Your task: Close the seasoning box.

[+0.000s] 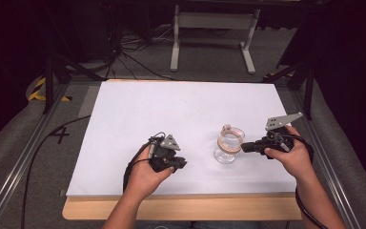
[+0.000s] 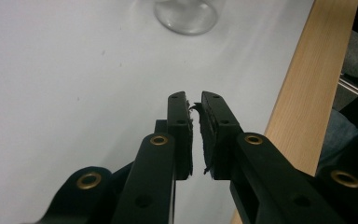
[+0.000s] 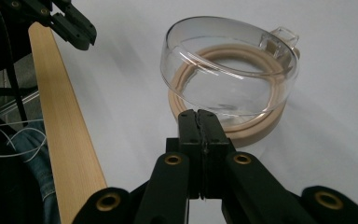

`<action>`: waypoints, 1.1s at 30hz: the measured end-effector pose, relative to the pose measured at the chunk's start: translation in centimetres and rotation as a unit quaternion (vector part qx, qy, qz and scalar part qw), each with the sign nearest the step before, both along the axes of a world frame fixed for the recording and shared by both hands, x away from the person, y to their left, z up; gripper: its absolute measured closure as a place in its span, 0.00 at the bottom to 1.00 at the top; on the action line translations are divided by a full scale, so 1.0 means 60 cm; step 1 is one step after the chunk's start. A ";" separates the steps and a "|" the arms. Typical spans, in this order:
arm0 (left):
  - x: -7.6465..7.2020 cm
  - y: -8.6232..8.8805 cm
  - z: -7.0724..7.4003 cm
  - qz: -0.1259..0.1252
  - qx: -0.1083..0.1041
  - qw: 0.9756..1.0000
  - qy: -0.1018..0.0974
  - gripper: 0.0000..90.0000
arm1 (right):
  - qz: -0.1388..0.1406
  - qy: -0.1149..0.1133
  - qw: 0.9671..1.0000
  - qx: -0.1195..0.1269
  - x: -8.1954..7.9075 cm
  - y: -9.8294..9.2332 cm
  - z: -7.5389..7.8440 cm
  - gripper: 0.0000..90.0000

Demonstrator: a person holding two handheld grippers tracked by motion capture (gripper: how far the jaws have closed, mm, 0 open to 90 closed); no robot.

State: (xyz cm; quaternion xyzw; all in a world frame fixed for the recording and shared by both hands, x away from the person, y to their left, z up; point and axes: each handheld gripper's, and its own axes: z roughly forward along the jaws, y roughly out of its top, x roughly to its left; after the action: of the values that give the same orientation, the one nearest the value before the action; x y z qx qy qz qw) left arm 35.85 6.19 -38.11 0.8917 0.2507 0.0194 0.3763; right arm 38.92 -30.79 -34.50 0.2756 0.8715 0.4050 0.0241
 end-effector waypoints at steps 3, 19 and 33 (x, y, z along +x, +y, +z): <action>0.001 0.003 -0.003 0.005 0.001 1.000 0.003 0.91 | 0.005 0.007 1.000 -0.010 0.001 0.000 -0.003 1.00; 0.014 0.034 -0.007 0.060 0.001 0.998 -0.014 0.78 | -0.024 -0.020 0.999 0.013 0.000 -0.023 0.007 0.83; 0.040 0.086 -0.037 0.115 0.014 0.993 -0.018 0.70 | -0.110 -0.062 0.992 -0.011 0.030 -0.103 -0.016 0.49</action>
State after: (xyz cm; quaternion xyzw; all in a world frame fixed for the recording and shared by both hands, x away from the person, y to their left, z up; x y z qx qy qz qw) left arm 38.25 11.35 -40.33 0.8617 0.3445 0.0822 0.3633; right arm 40.71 -36.98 -35.46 0.3442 0.8371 0.4064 0.1253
